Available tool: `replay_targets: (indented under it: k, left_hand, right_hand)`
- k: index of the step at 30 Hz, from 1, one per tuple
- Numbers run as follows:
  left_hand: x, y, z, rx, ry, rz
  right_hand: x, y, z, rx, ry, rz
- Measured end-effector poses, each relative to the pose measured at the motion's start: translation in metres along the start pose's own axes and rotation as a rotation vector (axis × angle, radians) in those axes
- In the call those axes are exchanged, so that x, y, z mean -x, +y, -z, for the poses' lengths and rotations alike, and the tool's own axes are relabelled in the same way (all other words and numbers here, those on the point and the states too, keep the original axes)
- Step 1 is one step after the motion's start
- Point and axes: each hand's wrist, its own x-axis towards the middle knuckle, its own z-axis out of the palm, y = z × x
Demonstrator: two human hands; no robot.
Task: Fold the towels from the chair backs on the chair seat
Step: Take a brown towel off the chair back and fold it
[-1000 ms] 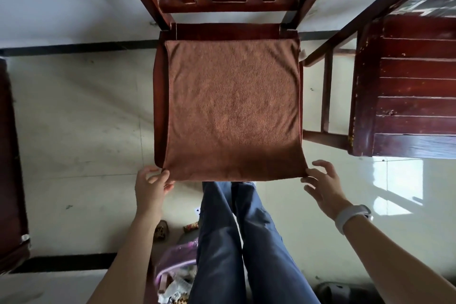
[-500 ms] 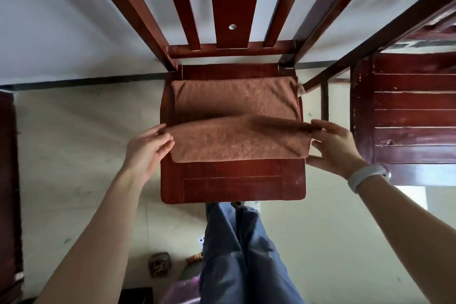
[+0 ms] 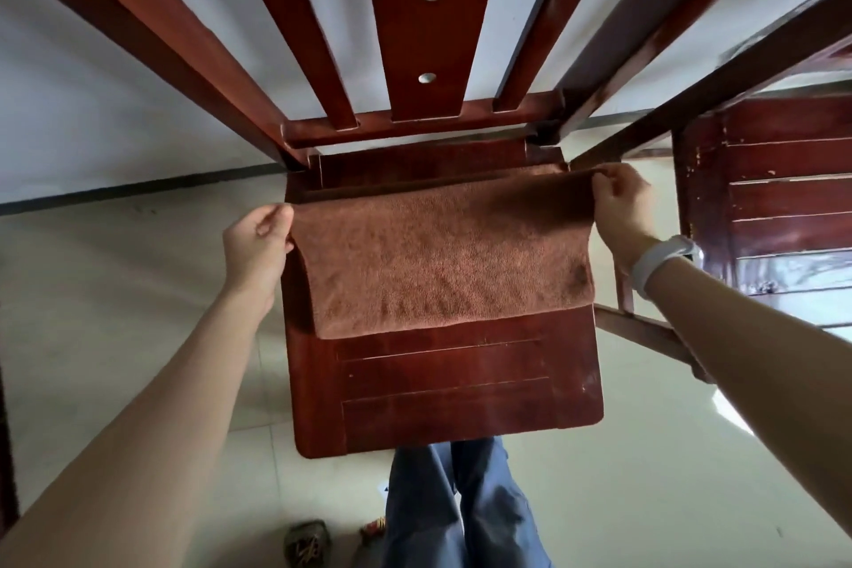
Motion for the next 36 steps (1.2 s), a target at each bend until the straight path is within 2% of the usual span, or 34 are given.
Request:
replay_targets:
  k: [8, 13, 16, 18, 20, 22, 24, 27, 33, 36]
  left_hand:
    - [-0.038, -0.011, -0.017, -0.109, 0.045, -0.017]
    - [-0.047, -0.023, -0.021, -0.188, 0.106, -0.006]
    - [-0.046, -0.018, -0.024, -0.286, 0.147, -0.099]
    - [-0.037, -0.016, -0.024, -0.444, 0.207, -0.254]
    - [-0.018, -0.017, -0.029, -0.624, 0.237, -0.491]
    - [0.004, -0.022, -0.043, -0.768, 0.115, -0.709]
    - [0.016, -0.031, -0.060, -0.914, -0.096, -0.827]
    - [0.016, -0.042, -0.078, -1.081, -0.201, -0.813]
    - [0.001, -0.060, -0.068, -1.200, -0.177, -0.780]
    - [-0.002, -0.062, -0.056, -1.194, -0.139, -0.702]
  right_hand:
    - [-0.028, 0.002, -0.025, 0.063, 0.043, -0.062]
    - [-0.038, 0.013, -0.033, 0.097, 0.009, -0.095]
    - [-0.035, 0.013, -0.032, 0.065, 0.051, -0.073]
    - [-0.022, 0.011, -0.031, 0.173, 0.129, 0.090]
    - [0.000, 0.009, -0.034, 0.398, 0.132, 0.360]
    - [0.021, 0.006, -0.047, 0.606, -0.005, 0.640]
    - [0.033, 0.003, -0.067, 0.742, -0.179, 0.747]
    - [0.032, 0.005, -0.090, 0.830, -0.251, 0.712]
    - [0.014, 0.030, -0.087, 0.870, -0.199, 0.669]
    - [0.004, 0.037, -0.071, 0.855, -0.135, 0.599]
